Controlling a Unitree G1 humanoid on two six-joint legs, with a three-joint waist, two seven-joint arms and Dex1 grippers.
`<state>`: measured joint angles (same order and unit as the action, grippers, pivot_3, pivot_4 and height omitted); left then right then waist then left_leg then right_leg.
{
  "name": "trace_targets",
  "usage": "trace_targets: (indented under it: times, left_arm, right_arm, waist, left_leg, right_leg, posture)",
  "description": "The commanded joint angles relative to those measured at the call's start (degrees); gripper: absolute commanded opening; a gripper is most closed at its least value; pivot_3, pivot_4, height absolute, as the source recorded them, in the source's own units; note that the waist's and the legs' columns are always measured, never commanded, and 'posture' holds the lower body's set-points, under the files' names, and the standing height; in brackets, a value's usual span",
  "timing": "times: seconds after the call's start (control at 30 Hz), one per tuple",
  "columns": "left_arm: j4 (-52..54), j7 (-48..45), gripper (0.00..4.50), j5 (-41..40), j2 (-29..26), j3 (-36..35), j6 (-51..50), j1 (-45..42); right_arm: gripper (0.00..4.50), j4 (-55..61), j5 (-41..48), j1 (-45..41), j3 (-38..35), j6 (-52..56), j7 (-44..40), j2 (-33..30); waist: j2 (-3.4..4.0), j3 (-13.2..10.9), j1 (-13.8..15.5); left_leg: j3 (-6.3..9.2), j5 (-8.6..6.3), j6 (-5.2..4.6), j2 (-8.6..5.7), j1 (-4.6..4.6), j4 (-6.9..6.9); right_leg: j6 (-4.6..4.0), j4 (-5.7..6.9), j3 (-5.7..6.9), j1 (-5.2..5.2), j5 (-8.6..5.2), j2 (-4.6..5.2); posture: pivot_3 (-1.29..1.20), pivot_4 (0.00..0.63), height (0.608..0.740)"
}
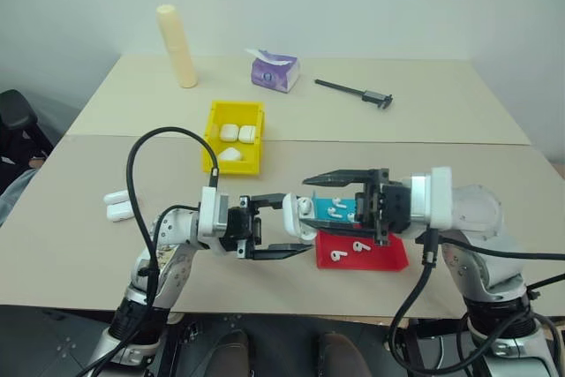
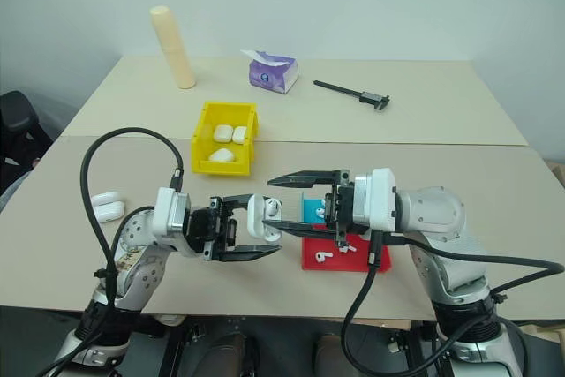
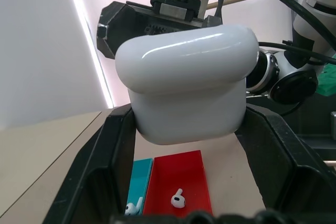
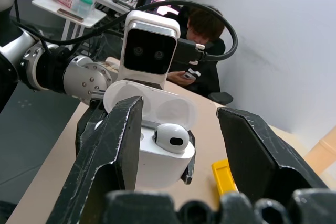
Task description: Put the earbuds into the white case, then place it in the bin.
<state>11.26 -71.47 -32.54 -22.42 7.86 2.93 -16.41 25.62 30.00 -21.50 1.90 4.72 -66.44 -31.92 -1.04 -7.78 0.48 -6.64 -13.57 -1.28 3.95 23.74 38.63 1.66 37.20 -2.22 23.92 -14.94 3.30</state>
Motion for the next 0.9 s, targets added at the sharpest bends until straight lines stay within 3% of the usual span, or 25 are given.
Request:
trace_targets:
  times: [0.03,0.13,0.23,0.33,0.47,0.6,0.9]
  left_arm:
    - [-1.6,-0.9,2.75,1.1,-1.8,-3.1,3.2,-1.1]
    - [-5.1,-3.6,2.75,2.5,-5.8,-5.7,5.8,-0.1]
    - [-8.3,-6.5,2.75,3.2,-9.6,-7.7,8.5,1.9]
    - [-9.8,-7.4,2.75,3.8,-11.4,-9.0,10.3,4.0]
    - [-9.0,-6.8,2.75,3.8,-11.8,-10.0,11.3,7.1]
    - [-7.8,-4.9,2.75,4.8,-10.9,-9.9,12.1,8.8]
    - [-5.6,-2.0,2.75,6.2,-10.0,-8.9,12.6,10.9]
  right_arm:
    - [2.81,0.5,3.6,-2.6,-2.5,4.4,0.0,-3.5]
    - [2.81,-2.4,2.7,-8.7,-2.4,12.8,-1.5,-11.9]
    - [2.81,-8.7,-6.0,-17.9,4.7,18.7,-3.2,-18.9]
    - [2.81,-16.2,-13.9,-26.8,12.7,20.4,-7.3,-20.9]
    - [2.81,-25.9,-25.4,-36.1,24.4,17.8,-14.5,-19.6]
    - [2.81,-34.7,-34.6,-41.0,32.2,14.6,-16.0,-14.0]
    - [2.81,-47.3,-43.8,-44.4,36.0,12.4,-16.1,-5.4]
  waist:
    - [0.0,0.0,0.0]
    - [0.04,0.0,-0.4]
    - [0.04,0.0,-0.8]
    - [0.04,0.0,-1.2]
    - [0.06,0.0,-1.3]
    - [0.06,0.0,-1.3]
    - [0.06,0.0,-1.1]
  left_leg:
    - [0.0,0.0,0.0,0.0,0.0,0.0]
    - [0.01,0.0,0.0,0.01,-0.02,-0.01]
    - [-0.01,0.0,0.0,0.04,-0.03,-0.07]
    - [-0.07,0.0,0.0,0.03,-0.06,-0.3]
    - [-0.3,0.0,0.0,0.02,0.03,-0.3]
    - [-0.38,0.0,0.0,0.03,0.04,-0.3]
    - [-0.42,0.02,0.04,0.02,0.07,-0.29]
  right_leg:
    - [0.0,0.0,0.0,0.0,0.0,0.0]
    - [-0.01,0.02,-0.05,0.05,0.0,0.0]
    - [-0.05,0.02,-0.05,0.12,0.0,0.01]
    - [-0.13,-0.03,-0.04,0.19,-0.04,0.02]
    - [-0.12,-0.01,-0.11,0.34,-0.04,0.05]
    - [-0.12,0.01,-0.08,0.34,-0.04,0.06]
    - [-0.12,0.06,-0.03,0.35,-0.03,0.09]
  posture:
    - [0.0,0.15,0.74]
    - [0.0,0.15,0.74]
    - [0.0,0.15,0.74]
    - [0.0,0.15,0.74]
    - [0.0,0.15,0.74]
    - [0.0,0.15,0.74]
    - [0.0,0.15,0.74]
